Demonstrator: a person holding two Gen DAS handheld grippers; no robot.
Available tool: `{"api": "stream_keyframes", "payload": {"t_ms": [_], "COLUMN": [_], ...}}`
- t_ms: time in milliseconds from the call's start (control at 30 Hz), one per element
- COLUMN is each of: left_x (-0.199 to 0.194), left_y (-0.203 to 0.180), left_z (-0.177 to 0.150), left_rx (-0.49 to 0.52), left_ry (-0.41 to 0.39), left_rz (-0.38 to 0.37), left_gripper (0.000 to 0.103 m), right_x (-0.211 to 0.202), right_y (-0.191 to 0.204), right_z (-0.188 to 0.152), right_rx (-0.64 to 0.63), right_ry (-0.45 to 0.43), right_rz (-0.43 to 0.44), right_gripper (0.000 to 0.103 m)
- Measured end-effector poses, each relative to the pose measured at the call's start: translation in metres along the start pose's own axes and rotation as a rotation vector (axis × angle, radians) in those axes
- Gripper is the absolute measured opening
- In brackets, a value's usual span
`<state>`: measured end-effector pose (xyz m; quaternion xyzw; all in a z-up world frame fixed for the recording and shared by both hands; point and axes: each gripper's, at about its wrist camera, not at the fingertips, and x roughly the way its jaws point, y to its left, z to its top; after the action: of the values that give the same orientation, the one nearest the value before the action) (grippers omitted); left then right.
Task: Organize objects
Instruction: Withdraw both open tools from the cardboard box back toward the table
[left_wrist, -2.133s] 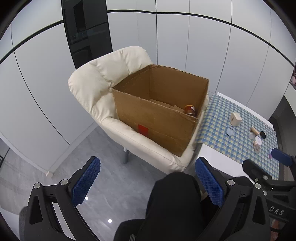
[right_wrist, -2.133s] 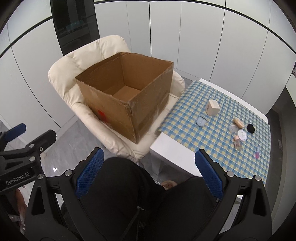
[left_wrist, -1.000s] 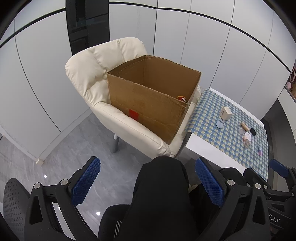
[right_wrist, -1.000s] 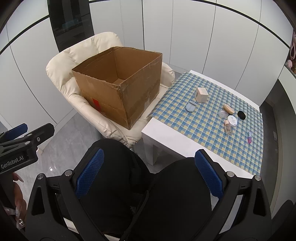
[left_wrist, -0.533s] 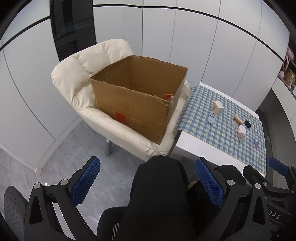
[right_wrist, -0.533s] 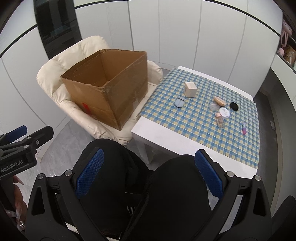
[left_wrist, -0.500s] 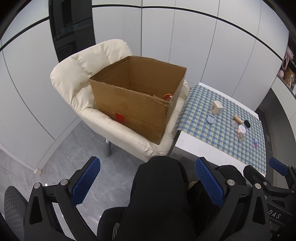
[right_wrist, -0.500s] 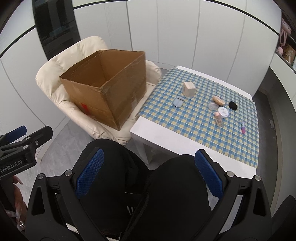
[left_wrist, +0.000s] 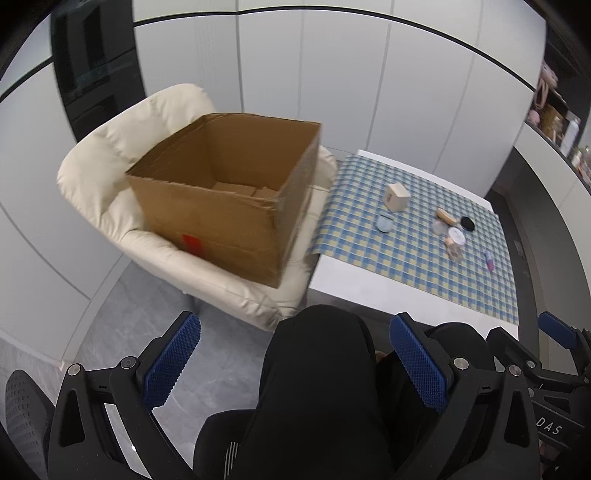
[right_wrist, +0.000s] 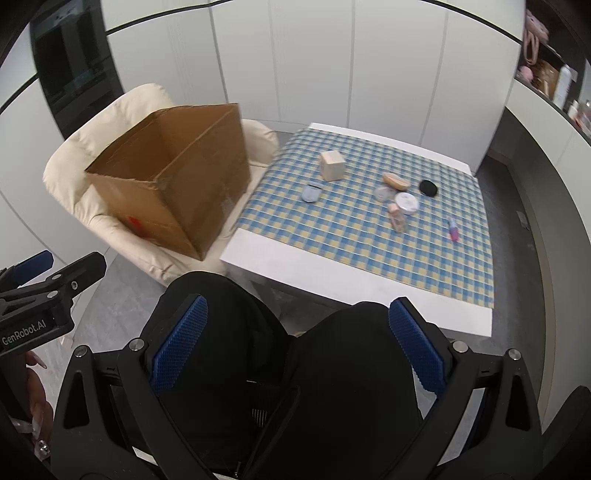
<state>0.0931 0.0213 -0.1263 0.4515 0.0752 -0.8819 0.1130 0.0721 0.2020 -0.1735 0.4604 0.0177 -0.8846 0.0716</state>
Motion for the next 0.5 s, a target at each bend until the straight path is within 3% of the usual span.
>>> {"api": "stream_keyframes", "payload": {"t_ms": [500], "left_x": [0.015], "left_y": [-0.072], "left_z": [0.013], "left_rx": [0.135], "left_ry": [0.015], "left_rz": [-0.095], "left_gripper": [0.102], "right_x": [-0.011], "right_y": [-0.066], "right_z": [-0.016], "right_rx": [0.137], "right_ry": [0.005], "right_rz": [-0.102], "right_gripper": [0.1]}}
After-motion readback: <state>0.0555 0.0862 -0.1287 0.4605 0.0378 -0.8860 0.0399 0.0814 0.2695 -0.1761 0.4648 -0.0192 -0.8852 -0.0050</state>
